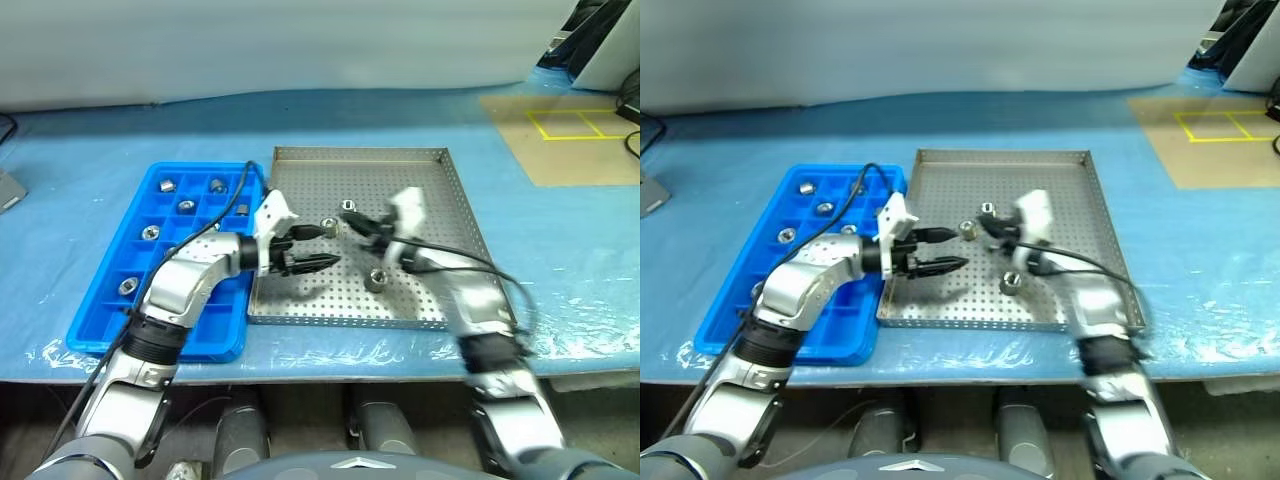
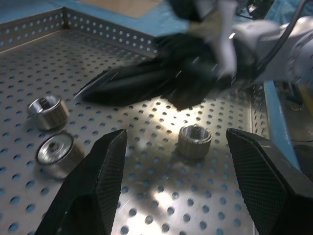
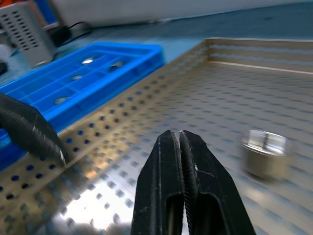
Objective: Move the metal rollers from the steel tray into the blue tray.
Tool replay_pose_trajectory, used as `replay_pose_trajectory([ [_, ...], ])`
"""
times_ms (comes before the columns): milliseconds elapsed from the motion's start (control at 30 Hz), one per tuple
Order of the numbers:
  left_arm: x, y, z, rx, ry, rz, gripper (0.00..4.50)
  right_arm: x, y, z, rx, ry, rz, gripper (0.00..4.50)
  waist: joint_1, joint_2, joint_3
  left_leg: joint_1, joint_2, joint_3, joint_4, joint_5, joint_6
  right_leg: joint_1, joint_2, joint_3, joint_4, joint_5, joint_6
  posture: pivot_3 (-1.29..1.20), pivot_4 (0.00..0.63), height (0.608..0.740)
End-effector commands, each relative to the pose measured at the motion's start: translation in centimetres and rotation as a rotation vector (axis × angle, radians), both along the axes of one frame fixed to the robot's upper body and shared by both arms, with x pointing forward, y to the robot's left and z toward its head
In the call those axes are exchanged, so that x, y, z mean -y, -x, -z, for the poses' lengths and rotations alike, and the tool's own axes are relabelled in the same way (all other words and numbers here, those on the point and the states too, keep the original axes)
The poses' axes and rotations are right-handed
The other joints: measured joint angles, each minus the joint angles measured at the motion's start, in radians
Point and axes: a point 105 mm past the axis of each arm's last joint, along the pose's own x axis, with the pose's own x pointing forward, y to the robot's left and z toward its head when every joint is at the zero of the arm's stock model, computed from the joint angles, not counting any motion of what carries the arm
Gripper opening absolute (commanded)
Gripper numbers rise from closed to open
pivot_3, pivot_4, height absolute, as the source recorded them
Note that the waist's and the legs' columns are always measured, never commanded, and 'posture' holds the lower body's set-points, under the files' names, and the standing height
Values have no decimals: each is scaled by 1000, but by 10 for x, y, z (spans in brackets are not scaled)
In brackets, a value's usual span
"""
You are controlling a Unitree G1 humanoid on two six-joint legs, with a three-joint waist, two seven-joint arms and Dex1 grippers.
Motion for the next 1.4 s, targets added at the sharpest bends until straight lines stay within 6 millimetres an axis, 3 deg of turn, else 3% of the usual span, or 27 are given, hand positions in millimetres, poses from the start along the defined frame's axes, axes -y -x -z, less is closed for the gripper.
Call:
replay_pose_trajectory([
  [33, 2, -3, -18, 20, 6, -27, 3423, 11, -14, -24, 98, 13, 44, 1359, 17, 0, 0, 0, 0, 0, 0, 0, 0, 0, 0, -1, 0, -1, 0, -266, 150, 740],
  [133, 5, -4, -24, 17, 10, -28, 3423, 5, -17, -36, 118, -11, 23, 2323, 18, 0, 0, -3, 0, 0, 2, 0, 0, 0, 0, 0, -2, -1, 0, -261, 150, 740],
  [367, -50, -1, -18, 8, 1, -61, 3423, 9, -13, -57, 160, -121, 43, 4486, 5, 0, 0, 0, 1, 1, -2, -1, 1, 0, 3, 0, -3, -1, 0, -256, 150, 740],
  [467, -52, 1, -15, 9, 0, -57, 3423, 16, -17, -60, 181, -119, 87, 4486, 13, 0, 0, 0, 1, 1, -3, 0, 0, 0, 2, 0, -2, -1, -1, -264, 150, 740],
  [567, -42, 3, -16, 18, -2, -45, 3423, 23, -17, -47, 135, -61, 86, 4486, 20, 0, 0, 0, 0, 1, 0, -1, 1, 2, 0, 0, -2, -1, 0, -266, 150, 740],
  [867, 11, -1, -31, 25, 3, -40, 3423, 50, 44, -24, -3, 87, -202, 4486, 38, 0, 0, 1, -1, 1, 1, -2, 3, 4, 0, 1, -3, -1, 0, -262, 150, 740],
  [1000, 21, -8, -38, 18, 11, -52, 3423, 78, 52, -19, -35, 178, -199, 4486, 34, 0, 0, 4, 0, 1, 1, -2, 3, 5, 1, 2, -3, -1, 0, -259, 150, 740],
  [1133, 24, -17, -36, 8, 11, -61, 3423, 92, 50, -8, -90, 208, -179, 4486, 34, 0, 0, 6, 0, 1, 1, -2, 3, 7, 1, 2, -3, -1, 0, -259, 150, 740],
  [1267, 27, -24, -39, 10, 17, -66, 3423, 84, 63, 22, -157, 299, -255, 4486, 38, 0, 0, 5, 0, 1, 2, -2, 4, 7, 1, 1, -4, -1, 0, -250, 150, 740],
  [1400, 27, -25, -45, 18, 13, -69, 3423, 70, 75, 11, -166, 290, -314, 4486, 39, 0, 0, 1, 0, 1, 1, -3, 6, 5, 0, 0, -6, -1, 0, -242, 150, 740],
])
